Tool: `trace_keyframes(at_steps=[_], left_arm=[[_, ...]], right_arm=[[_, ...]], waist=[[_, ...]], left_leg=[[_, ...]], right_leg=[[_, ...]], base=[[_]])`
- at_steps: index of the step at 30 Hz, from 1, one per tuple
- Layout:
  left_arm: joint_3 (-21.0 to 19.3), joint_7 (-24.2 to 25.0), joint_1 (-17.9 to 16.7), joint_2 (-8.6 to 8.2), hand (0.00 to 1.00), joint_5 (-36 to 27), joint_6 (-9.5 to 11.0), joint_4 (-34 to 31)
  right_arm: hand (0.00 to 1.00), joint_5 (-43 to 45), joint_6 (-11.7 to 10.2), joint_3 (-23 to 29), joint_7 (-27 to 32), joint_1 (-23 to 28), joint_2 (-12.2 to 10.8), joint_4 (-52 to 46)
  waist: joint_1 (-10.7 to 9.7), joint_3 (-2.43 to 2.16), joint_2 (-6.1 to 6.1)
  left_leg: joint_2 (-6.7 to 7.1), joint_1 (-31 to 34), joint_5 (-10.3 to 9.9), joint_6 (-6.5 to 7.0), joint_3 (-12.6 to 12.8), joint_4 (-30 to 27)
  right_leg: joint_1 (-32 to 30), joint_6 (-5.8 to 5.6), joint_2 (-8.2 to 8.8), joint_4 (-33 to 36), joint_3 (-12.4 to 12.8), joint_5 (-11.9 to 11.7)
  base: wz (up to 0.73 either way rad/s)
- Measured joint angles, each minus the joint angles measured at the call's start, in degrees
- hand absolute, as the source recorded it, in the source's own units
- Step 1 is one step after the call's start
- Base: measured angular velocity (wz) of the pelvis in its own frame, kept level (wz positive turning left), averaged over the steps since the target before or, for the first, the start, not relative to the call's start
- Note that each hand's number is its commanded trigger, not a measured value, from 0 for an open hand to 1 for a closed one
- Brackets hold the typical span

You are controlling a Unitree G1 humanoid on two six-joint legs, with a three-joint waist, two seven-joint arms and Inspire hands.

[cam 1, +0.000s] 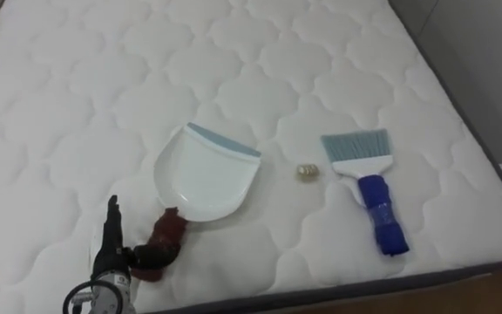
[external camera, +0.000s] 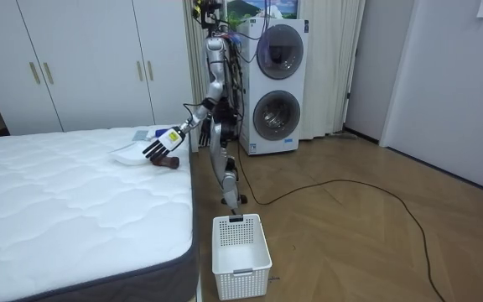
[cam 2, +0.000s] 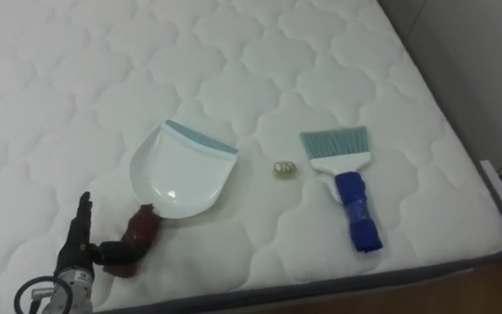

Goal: Clean bed

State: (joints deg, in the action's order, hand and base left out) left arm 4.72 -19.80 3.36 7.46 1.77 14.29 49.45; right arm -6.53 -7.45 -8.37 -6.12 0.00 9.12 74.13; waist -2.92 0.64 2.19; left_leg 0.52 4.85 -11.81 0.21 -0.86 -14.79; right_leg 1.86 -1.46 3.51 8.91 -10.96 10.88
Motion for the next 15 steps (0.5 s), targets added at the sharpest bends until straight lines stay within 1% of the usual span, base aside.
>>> trace_keyframes(at_steps=[3,8,11,15], left_arm=[[0.01,0.04,0.93,0.00,0.00,0.00,0.00,1.68],[0.02,0.07,1.49,-0.21,0.00,0.05,0.00,2.41],[0.02,-0.02,3.08,-0.31,0.00,0.10,0.00,2.43],[0.02,-1.16,5.83,-0.31,0.00,0.12,0.05,2.44]], right_arm=[[0.00,-0.03,-0.05,-0.52,0.05,-0.06,0.00,0.05],[0.00,-0.03,-0.04,-1.79,0.12,-0.74,0.00,0.27],[0.00,-0.05,-0.06,-2.35,0.11,-1.39,0.05,1.08],[0.00,-0.07,-0.06,-2.68,0.09,-2.30,0.11,1.49]], waist=[[-0.04,-0.09,0.21],[-0.12,0.02,0.42],[-0.13,0.08,0.36],[-0.56,0.54,-0.29]], left_leg=[[-0.02,0.57,0.00,0.00,0.06,0.01],[-0.09,0.81,0.00,0.00,0.48,0.03],[-0.13,1.54,0.00,0.00,0.50,-0.19],[-0.14,2.72,0.03,0.02,0.35,-0.70]], right_leg=[[-0.64,0.00,0.00,0.01,0.00,0.00],[-0.90,0.00,-0.01,-0.02,0.07,0.00],[-1.79,0.00,-0.04,0.06,0.01,0.00],[-2.68,0.04,-0.06,0.59,-0.08,-0.02]], base=[[0.00],[0.00],[0.00],[0.01]])
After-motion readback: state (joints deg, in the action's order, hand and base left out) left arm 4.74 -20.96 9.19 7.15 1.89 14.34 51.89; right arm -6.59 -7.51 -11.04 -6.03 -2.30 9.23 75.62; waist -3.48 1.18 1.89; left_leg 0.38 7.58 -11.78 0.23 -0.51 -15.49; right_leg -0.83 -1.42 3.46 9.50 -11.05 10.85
